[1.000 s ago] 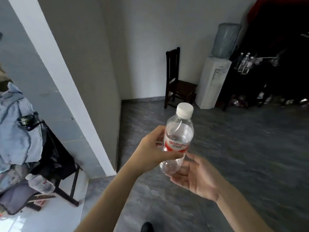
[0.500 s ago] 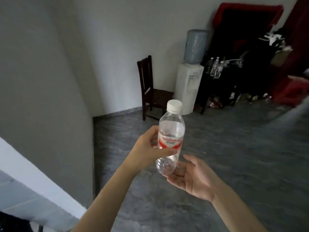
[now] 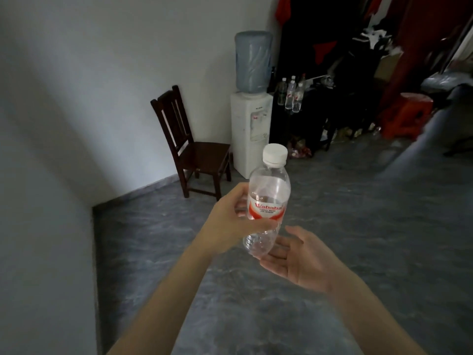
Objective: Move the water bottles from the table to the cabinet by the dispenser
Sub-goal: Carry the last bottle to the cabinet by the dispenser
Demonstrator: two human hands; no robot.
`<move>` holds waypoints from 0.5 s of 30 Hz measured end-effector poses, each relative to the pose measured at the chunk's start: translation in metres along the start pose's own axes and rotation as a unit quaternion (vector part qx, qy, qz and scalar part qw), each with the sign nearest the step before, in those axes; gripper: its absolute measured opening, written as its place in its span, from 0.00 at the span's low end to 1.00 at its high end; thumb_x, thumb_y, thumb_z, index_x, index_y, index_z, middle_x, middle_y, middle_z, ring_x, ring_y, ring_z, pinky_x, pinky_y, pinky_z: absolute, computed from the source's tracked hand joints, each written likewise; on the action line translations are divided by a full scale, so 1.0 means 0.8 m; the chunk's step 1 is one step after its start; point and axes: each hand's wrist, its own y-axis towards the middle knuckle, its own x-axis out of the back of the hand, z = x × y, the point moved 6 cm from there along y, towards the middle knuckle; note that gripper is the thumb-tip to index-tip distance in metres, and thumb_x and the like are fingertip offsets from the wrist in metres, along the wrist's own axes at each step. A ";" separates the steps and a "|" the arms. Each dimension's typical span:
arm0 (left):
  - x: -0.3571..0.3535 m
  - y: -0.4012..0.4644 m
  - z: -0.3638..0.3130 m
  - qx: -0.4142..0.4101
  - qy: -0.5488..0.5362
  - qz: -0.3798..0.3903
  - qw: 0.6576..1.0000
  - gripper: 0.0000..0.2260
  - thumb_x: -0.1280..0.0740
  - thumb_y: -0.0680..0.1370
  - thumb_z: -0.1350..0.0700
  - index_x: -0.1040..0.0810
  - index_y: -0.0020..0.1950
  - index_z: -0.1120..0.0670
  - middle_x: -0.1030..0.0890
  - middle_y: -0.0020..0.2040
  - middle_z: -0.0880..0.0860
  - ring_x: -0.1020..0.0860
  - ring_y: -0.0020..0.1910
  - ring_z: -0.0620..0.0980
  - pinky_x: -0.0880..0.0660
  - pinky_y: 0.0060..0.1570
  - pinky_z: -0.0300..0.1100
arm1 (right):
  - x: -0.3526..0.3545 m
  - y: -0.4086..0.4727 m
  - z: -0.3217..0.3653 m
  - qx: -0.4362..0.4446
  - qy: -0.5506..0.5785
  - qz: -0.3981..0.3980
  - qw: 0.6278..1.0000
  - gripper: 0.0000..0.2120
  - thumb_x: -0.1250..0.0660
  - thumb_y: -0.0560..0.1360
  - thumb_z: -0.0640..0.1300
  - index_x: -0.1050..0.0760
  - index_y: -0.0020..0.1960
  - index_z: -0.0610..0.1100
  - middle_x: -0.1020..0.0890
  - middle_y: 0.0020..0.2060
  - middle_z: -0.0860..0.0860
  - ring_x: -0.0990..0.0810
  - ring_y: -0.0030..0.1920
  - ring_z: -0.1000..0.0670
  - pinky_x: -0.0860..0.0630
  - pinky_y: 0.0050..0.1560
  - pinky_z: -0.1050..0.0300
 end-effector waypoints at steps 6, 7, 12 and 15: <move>-0.026 0.114 -0.001 -0.007 0.011 0.021 1.000 0.28 0.19 0.69 0.57 0.23 0.66 0.46 0.16 0.57 0.44 0.18 0.58 0.43 0.22 0.60 0.42 | 0.039 0.053 0.090 -0.003 -0.004 0.010 1.000 0.25 0.45 0.82 0.50 0.29 0.69 0.32 0.20 0.61 0.35 0.19 0.60 0.38 0.25 0.64 0.46; -0.028 0.131 0.001 -0.007 0.013 0.021 1.000 0.28 0.19 0.69 0.57 0.24 0.66 0.46 0.16 0.58 0.44 0.18 0.58 0.44 0.22 0.61 0.43 | 0.046 0.063 0.102 -0.006 -0.005 0.011 1.000 0.25 0.45 0.82 0.50 0.29 0.69 0.33 0.20 0.61 0.35 0.19 0.61 0.38 0.24 0.63 0.46; -0.029 0.219 0.018 -0.006 0.010 0.020 1.000 0.29 0.19 0.69 0.56 0.24 0.67 0.46 0.16 0.58 0.43 0.19 0.59 0.42 0.23 0.58 0.37 | 0.069 0.123 0.171 -0.005 -0.007 0.013 1.000 0.25 0.44 0.81 0.50 0.29 0.69 0.33 0.20 0.62 0.35 0.23 0.66 0.36 0.27 0.67 0.44; -0.022 0.276 0.035 -0.006 0.007 0.019 1.000 0.31 0.19 0.66 0.48 0.24 0.66 0.45 0.16 0.59 0.44 0.18 0.59 0.43 0.23 0.61 0.43 | 0.075 0.170 0.211 -0.008 -0.011 0.020 1.000 0.25 0.44 0.81 0.50 0.28 0.68 0.33 0.20 0.62 0.35 0.21 0.64 0.37 0.26 0.66 0.46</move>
